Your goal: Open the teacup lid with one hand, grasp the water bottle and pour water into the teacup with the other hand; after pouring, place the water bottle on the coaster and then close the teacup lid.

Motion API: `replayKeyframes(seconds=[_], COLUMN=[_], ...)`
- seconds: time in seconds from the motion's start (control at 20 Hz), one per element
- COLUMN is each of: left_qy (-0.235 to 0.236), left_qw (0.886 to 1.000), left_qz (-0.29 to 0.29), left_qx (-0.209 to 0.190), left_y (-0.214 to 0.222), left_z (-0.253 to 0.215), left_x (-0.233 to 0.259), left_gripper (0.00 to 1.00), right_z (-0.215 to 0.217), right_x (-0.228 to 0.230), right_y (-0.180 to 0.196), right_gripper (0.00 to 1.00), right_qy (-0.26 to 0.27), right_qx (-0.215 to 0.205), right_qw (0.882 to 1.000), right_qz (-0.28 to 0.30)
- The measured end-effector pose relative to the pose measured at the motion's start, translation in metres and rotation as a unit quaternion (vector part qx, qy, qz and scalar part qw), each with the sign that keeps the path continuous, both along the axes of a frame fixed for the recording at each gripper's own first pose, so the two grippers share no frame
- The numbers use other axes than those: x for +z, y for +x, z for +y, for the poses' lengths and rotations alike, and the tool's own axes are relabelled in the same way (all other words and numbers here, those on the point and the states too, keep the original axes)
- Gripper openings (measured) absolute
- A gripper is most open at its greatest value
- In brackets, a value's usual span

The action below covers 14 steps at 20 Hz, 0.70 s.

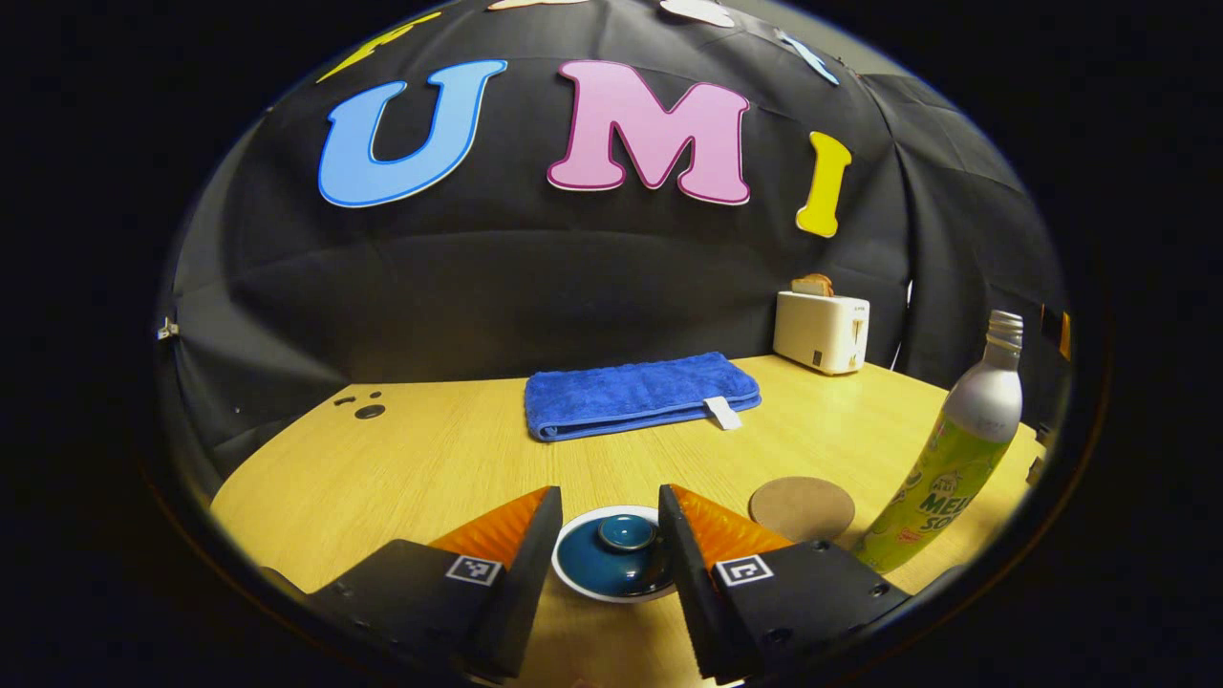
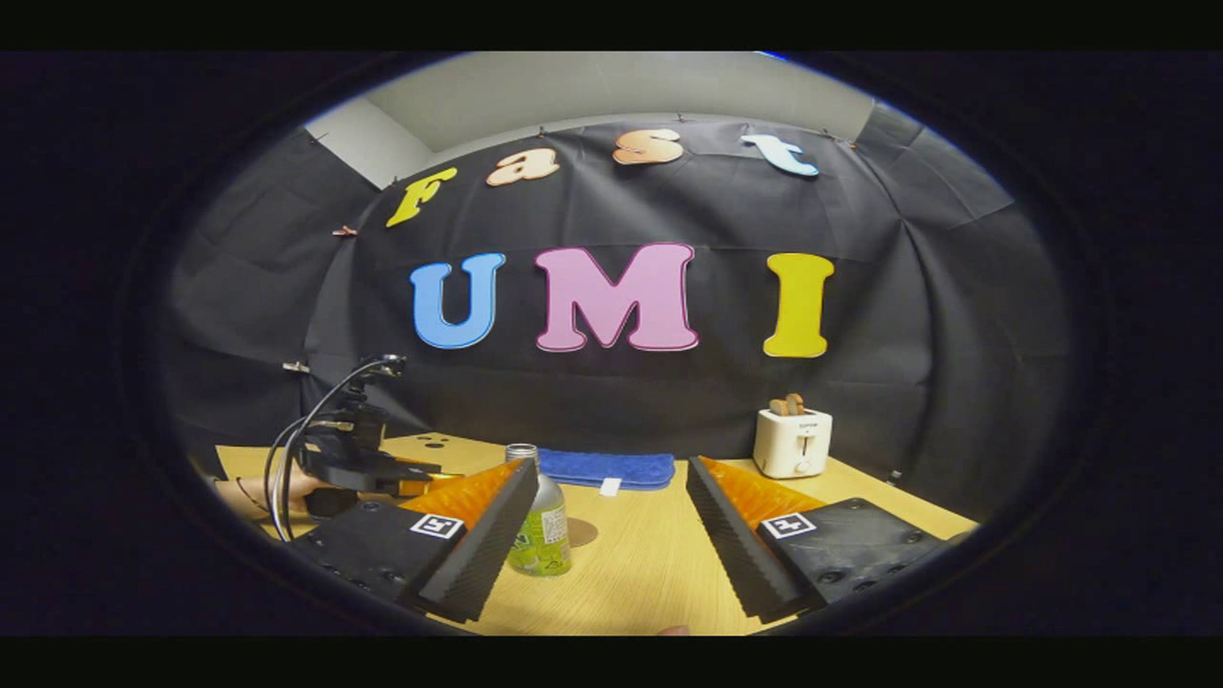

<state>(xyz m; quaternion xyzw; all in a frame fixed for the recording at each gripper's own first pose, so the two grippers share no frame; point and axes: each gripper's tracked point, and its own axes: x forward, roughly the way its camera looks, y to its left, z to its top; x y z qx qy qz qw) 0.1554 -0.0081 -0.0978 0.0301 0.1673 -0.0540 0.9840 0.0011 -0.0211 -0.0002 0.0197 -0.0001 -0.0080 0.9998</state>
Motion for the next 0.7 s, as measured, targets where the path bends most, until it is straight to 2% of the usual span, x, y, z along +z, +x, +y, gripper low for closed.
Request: replayKeyframes(seconds=[0.05, 0.3, 0.4, 0.6, 0.7], left_qy=[0.002, 0.0, 0.0, 0.007, 0.011], left_qw=[1.0, 1.0, 1.0, 1.0, 1.0], left_qz=[0.003, 0.012, 0.01, 0.006, 0.002], left_qx=[-0.001, -0.003, -0.007, -0.015, -0.018], left_y=[0.001, 0.003, 0.004, 0.002, 0.002], left_z=[-0.001, -0.003, -0.006, -0.01, -0.011], left_x=[-0.002, -0.007, -0.006, -0.006, -0.005], left_gripper=[0.62, 0.63, 0.58, 0.36, 0.35], right_z=[0.0, -0.004, -0.001, 0.004, 0.006], right_x=[0.0, 0.0, -0.002, -0.003, -0.005], right_y=[0.0, 0.0, 0.0, 0.001, 0.001], right_gripper=[0.96, 0.97, 0.96, 0.97, 0.97], right_qy=[0.001, 0.004, 0.006, 0.008, 0.007], right_qx=[0.0, -0.002, -0.001, 0.006, 0.008], right_qw=[1.0, 1.0, 1.0, 1.0, 1.0], right_qz=[0.0, 0.0, 0.002, 0.004, 0.006])
